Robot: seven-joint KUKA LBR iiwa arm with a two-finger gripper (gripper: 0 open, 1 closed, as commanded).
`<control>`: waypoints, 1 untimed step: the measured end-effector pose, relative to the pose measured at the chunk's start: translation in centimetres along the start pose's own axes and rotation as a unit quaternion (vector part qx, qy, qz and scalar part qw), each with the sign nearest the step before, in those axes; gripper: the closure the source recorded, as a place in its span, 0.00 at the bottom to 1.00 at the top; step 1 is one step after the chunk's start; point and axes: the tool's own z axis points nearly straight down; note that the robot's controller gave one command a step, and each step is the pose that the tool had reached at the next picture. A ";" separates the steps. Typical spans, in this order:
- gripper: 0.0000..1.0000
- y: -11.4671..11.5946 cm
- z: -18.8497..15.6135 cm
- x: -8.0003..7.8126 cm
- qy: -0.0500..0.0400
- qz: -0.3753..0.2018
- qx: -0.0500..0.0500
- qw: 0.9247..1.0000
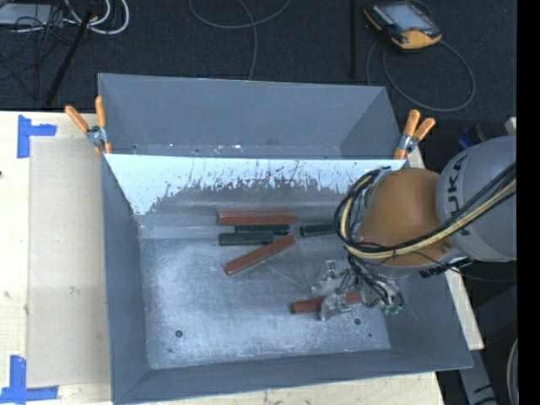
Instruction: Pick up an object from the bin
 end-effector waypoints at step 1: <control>1.00 0.0 0.0 0.0 0.000 0.000 0.000 1.000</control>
Offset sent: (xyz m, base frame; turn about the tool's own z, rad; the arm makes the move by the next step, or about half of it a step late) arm -0.0037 -0.0146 0.1692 -0.0084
